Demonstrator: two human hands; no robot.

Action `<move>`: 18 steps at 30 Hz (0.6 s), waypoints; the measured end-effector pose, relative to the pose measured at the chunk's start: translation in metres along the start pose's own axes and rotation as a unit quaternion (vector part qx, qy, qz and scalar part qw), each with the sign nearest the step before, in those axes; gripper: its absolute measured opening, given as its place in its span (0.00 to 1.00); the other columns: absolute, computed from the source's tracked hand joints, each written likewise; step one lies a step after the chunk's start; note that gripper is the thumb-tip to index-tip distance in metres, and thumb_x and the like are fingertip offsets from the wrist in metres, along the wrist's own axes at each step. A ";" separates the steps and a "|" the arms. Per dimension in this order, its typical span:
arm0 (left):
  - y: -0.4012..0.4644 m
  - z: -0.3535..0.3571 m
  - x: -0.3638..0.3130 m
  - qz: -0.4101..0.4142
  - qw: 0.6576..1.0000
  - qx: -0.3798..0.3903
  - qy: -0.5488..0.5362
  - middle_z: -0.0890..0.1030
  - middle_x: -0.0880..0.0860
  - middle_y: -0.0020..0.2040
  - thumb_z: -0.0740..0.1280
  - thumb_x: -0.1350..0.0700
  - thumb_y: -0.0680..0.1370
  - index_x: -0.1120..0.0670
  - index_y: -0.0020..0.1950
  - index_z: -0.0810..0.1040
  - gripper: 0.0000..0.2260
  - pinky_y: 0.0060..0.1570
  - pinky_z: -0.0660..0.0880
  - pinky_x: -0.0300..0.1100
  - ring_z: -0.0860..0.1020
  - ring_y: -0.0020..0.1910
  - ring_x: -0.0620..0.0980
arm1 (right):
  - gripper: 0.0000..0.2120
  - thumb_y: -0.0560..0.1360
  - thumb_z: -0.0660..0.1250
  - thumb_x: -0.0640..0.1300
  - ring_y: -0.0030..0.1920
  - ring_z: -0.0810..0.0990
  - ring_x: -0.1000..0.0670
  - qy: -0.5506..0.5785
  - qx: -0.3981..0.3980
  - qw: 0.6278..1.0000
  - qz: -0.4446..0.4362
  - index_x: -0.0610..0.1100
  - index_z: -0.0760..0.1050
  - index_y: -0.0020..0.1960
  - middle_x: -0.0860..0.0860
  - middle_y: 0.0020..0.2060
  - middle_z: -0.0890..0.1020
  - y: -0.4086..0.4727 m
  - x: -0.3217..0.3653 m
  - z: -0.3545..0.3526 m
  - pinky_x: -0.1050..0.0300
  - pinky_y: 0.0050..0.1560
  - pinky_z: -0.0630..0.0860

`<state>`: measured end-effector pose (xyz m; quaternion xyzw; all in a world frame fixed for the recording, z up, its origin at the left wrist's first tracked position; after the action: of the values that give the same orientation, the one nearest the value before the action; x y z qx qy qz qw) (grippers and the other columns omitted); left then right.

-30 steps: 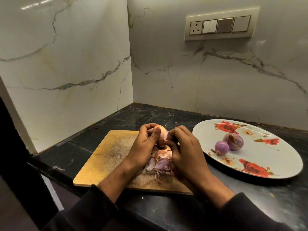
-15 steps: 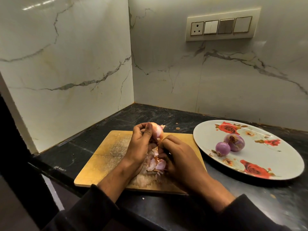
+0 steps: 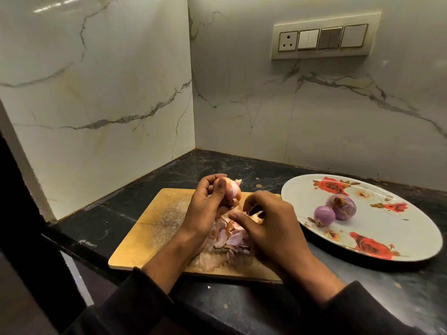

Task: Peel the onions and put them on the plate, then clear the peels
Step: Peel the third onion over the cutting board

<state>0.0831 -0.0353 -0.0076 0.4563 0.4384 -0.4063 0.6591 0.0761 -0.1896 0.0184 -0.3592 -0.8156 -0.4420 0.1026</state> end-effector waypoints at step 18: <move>-0.003 0.001 -0.004 -0.014 1.000 -0.010 -0.026 0.78 0.58 0.63 0.66 0.48 0.77 0.53 0.65 0.74 0.19 0.55 0.81 0.51 0.83 0.57 0.56 | 0.10 0.77 0.71 0.47 0.48 0.81 0.56 -0.077 0.055 0.995 0.025 0.53 0.82 0.58 0.56 0.49 0.86 -0.002 0.002 0.002 0.57 0.49 0.80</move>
<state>0.0798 -0.0367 -0.0047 0.4329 0.4318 -0.4227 0.6690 0.0732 -0.1874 0.0169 -0.4059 -0.8351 -0.3645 0.0698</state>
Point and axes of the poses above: each hand's wrist, its own y-axis towards the middle knuckle, its own z-axis out of the palm, x = y × z, the point moved 6 cm from there along y, towards the middle knuckle
